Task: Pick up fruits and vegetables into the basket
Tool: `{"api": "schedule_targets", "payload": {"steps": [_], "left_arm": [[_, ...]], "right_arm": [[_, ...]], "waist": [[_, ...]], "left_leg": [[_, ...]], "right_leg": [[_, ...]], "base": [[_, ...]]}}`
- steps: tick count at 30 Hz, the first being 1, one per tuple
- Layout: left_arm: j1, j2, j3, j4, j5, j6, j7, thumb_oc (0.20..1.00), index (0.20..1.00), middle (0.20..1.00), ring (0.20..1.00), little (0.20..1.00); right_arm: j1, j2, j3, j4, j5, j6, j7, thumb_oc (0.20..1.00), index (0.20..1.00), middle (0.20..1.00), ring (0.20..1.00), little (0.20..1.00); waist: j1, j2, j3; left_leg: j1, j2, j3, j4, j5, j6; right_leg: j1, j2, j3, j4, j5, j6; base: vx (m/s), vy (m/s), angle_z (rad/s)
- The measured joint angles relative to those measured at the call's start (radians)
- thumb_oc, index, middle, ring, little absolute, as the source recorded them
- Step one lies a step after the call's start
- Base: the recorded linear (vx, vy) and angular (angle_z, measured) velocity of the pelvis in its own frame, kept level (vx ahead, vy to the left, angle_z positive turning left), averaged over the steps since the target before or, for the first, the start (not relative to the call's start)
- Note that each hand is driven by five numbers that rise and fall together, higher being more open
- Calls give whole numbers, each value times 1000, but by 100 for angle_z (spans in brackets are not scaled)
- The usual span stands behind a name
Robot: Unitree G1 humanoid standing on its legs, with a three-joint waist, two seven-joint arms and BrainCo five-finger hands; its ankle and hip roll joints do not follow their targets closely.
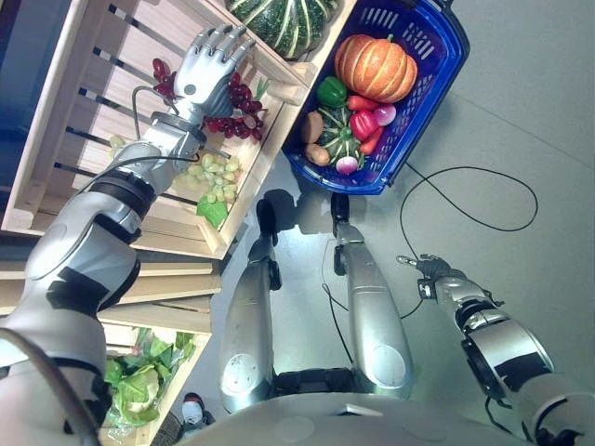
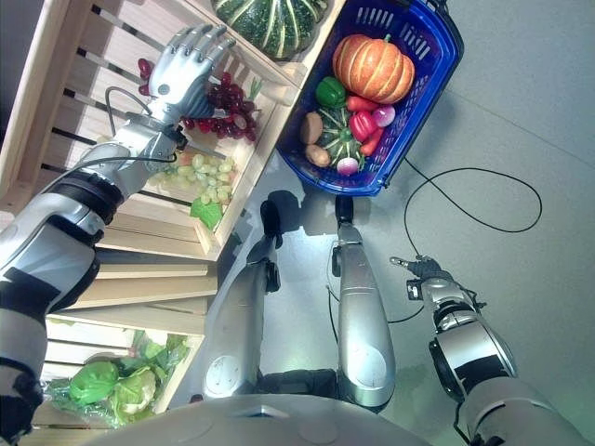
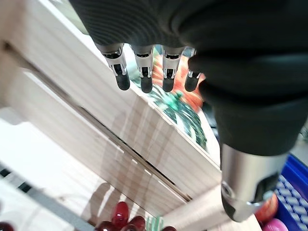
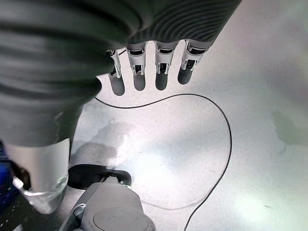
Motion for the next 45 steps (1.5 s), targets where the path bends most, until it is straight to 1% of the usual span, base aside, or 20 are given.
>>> {"api": "schedule_targets", "payload": {"steps": [2,4,8,12,16,18,21,26,30,36,40,43,45], "left_arm": [[-13,-1,-15,23,10,0,-25,1000,1000,1000,1000,1000],[-27,-2,-32,46,21,2,-31,1000,1000,1000,1000,1000],[-52,-8,-32,63,38,4,-31,1000,1000,1000,1000,1000],[-64,-15,-32,63,43,36,-37,1000,1000,1000,1000,1000],[-84,-16,-30,64,48,46,-37,1000,1000,1000,1000,1000],[-86,-20,-27,64,49,61,-37,1000,1000,1000,1000,1000],[-92,-27,-21,65,50,79,-37,1000,1000,1000,1000,1000],[-92,-41,-20,71,57,106,-37,1000,1000,1000,1000,1000],[-80,-50,-9,72,57,107,-36,1000,1000,1000,1000,1000],[-64,-53,-10,77,56,104,5,1000,1000,1000,1000,1000],[-48,-59,-11,110,56,101,35,1000,1000,1000,1000,1000],[-41,-67,-11,139,56,102,75,1000,1000,1000,1000,1000],[-30,-69,-10,155,57,102,134,1000,1000,1000,1000,1000]], "right_arm": [[-11,0,3,0,0,3,0,1000,1000,1000,1000,1000],[-24,-2,11,0,0,5,0,1000,1000,1000,1000,1000],[-50,-7,24,-3,0,19,-1,1000,1000,1000,1000,1000],[-57,-10,30,-11,1,21,-3,1000,1000,1000,1000,1000],[-58,-17,40,-14,1,21,-4,1000,1000,1000,1000,1000],[-57,-17,47,-14,2,21,-5,1000,1000,1000,1000,1000],[-57,-16,49,-16,10,21,-5,1000,1000,1000,1000,1000],[-55,-14,50,-39,20,22,-6,1000,1000,1000,1000,1000],[-54,-11,61,-38,20,22,-6,1000,1000,1000,1000,1000],[-56,-11,61,-51,22,22,-6,1000,1000,1000,1000,1000],[-61,-7,64,-53,24,21,-6,1000,1000,1000,1000,1000],[-61,-6,66,-53,25,21,-8,1000,1000,1000,1000,1000],[-58,-3,66,-53,30,21,-8,1000,1000,1000,1000,1000]], "waist": [[-1,0,0],[-2,-1,0],[-5,-1,0],[-6,-4,-2],[-5,-11,-5],[-6,-15,-7],[-5,-31,-16],[-1,-66,-38],[0,-78,-58],[3,-77,-60],[1,-77,-60],[-2,-76,-60],[-1,-75,-60]], "left_leg": [[-3,0,4,2,-1,-1],[-21,0,4,23,-11,-1],[-60,0,3,50,-15,-2],[-88,2,3,74,-28,-8],[-125,2,-4,98,-30,-8],[-138,3,-7,104,-30,-8],[-158,3,-10,113,-30,-8],[-180,4,-11,121,-30,-8],[-191,4,-14,126,-30,-8],[-187,2,-13,138,-34,-12],[-168,5,-11,137,-41,-19],[-161,7,-11,136,-43,-20],[-159,8,-10,136,-43,-20]], "right_leg": [[-8,0,4,7,-6,-1],[-24,0,6,24,-13,-3],[-63,0,9,49,-15,-4],[-90,1,13,69,-18,-6],[-124,1,20,82,-20,-9],[-134,1,20,88,-20,-9],[-151,2,19,89,-20,-9],[-170,4,21,89,-20,-8],[-177,7,21,90,-20,-8],[-174,13,21,100,-17,-5],[-160,17,24,105,-17,-5],[-155,18,24,105,-18,-6],[-154,18,25,106,-18,-7]], "base": [[10,39,-4],[7,25,-2],[0,9,0],[0,0,0],[0,0,0],[0,0,0],[0,0,0],[1,-4,-2],[0,0,0],[-1,-6,2],[-11,-11,-5],[-4,-2,-1],[0,0,0]]}}
